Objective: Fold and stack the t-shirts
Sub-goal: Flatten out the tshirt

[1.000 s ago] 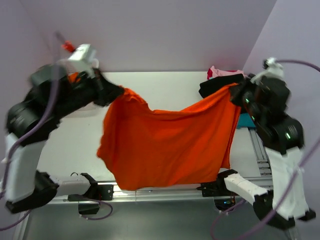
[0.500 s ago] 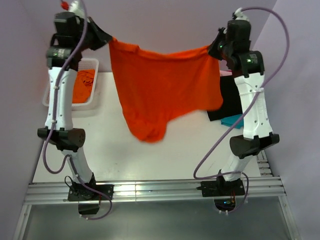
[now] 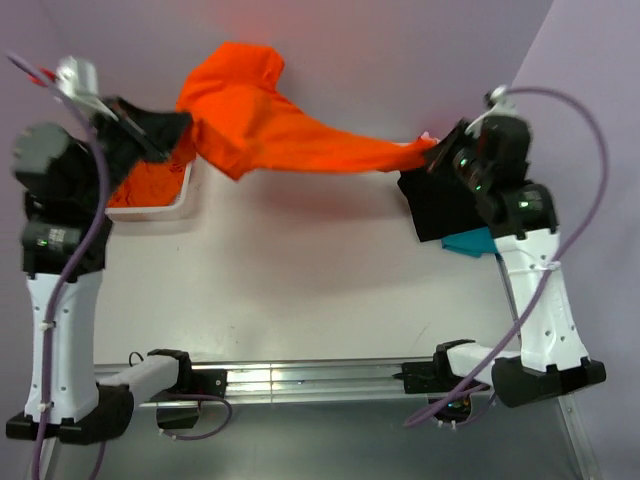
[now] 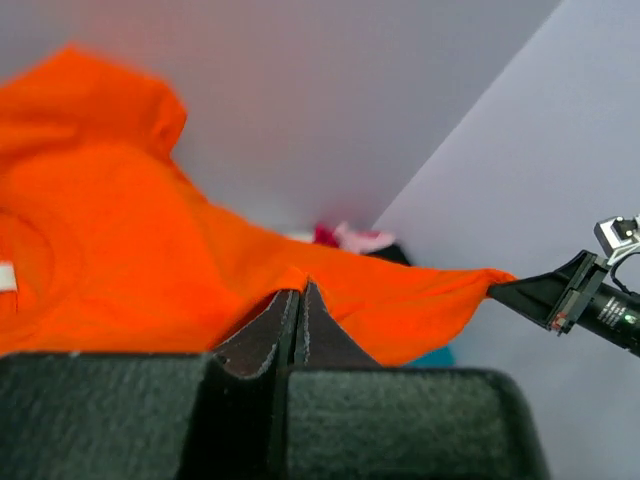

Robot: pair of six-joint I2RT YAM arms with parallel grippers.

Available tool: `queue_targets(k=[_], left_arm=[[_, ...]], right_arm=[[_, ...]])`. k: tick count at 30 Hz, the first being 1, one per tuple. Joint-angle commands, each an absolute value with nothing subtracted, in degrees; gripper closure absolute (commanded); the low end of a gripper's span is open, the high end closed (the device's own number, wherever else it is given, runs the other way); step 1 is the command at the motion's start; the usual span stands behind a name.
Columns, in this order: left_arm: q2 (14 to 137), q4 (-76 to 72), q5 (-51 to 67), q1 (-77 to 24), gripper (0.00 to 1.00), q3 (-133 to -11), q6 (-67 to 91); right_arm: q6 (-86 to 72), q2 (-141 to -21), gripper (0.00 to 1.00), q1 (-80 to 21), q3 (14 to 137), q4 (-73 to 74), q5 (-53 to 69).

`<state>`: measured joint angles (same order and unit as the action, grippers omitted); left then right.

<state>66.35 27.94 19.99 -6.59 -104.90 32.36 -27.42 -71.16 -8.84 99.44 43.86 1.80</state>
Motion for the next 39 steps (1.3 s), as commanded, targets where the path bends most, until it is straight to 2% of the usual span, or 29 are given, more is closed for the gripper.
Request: queue_targets(k=[1,2,5,6,8,13,14,16,17,19,20,22,26,28,31,34,35,37,38,39], left_arm=[[62.9,29.8,16.7,-6.6,1.0,-81.7,31.6],[61.0,30.9,16.1,-6.6,0.99,-76.7,31.6],[55.8,34.6,15.6,-6.7,1.0,-58.6,32.6],[53.4,36.4,15.1,-6.9,1.0,-51.9,33.6],[49.8,39.7,12.0,-6.9,1.0,-46.8,36.5],[52.9,49.5,4.8,-11.8,1.0,-51.5,42.3],[55.8,51.1,4.8,-11.8,1.0,-52.1,43.0],[58.6,54.9,5.1,-11.8,0.98,-52.5,44.7],[59.8,55.1,6.6,-12.3,0.89,-51.8,45.2],[59.7,56.2,6.9,-13.1,0.76,-51.8,46.8],[58.5,57.0,7.6,-13.9,0.56,-51.9,47.4],[57.0,60.9,8.4,-14.2,0.35,-53.8,49.0],[54.4,68.5,9.5,-14.5,0.31,-60.5,50.5],[54.8,69.4,9.5,-14.6,0.22,-64.8,50.4],[56.9,65.2,7.6,-14.6,0.25,-67.1,48.8],[64.3,55.5,6.4,-14.6,0.34,-67.9,46.1],[69.7,53.1,6.2,-14.4,0.44,-68.2,45.8],[76.2,46.6,7.5,-14.2,0.58,-70.5,44.8],[83.2,44.8,8.4,-13.9,0.72,-73.2,44.5],[86.7,42.1,9.0,-13.8,0.78,-75.0,43.5]], right_arm=[[-29.7,-70.7,1.0,-9.0,79.1,41.0,8.7],[-30.1,-68.3,1.0,-9.0,69.4,39.9,10.0],[-31.6,-65.2,1.0,-9.1,54.4,37.4,14.7],[-31.5,-64.8,1.0,-9.1,51.8,37.2,15.5],[-31.2,-64.1,1.0,-9.3,45.6,37.6,17.5],[-29.6,-64.1,1.0,-9.3,41.0,41.0,18.0],[-29.5,-64.2,0.95,-9.3,41.4,41.4,18.4],[-30.1,-66.0,0.05,-9.5,44.4,44.9,18.1],[-30.1,-67.1,0.0,-9.6,45.9,46.4,18.1],[-29.8,-69.2,0.0,-9.7,49.8,49.8,17.6],[-29.4,-69.5,0.0,-9.8,51.2,50.8,17.1],[-28.4,-69.3,0.0,-9.8,55.3,53.3,16.3],[-27.5,-69.1,0.0,-9.9,60.4,57.6,12.7],[-28.1,-68.5,0.0,-10.0,60.4,57.0,11.7],[-29.7,-68.7,0.0,-10.0,60.9,55.4,10.2],[-30.9,-70.3,0.01,-10.0,61.9,51.3,10.2],[-31.3,-71.0,0.06,-10.0,61.6,49.7,11.9],[-31.2,-74.3,0.36,-10.0,61.1,45.6,13.6],[-31.4,-75.7,0.5,-9.9,61.1,44.3,14.3],[-31.2,-78.8,0.67,-10.0,61.6,42.7,15.3]])
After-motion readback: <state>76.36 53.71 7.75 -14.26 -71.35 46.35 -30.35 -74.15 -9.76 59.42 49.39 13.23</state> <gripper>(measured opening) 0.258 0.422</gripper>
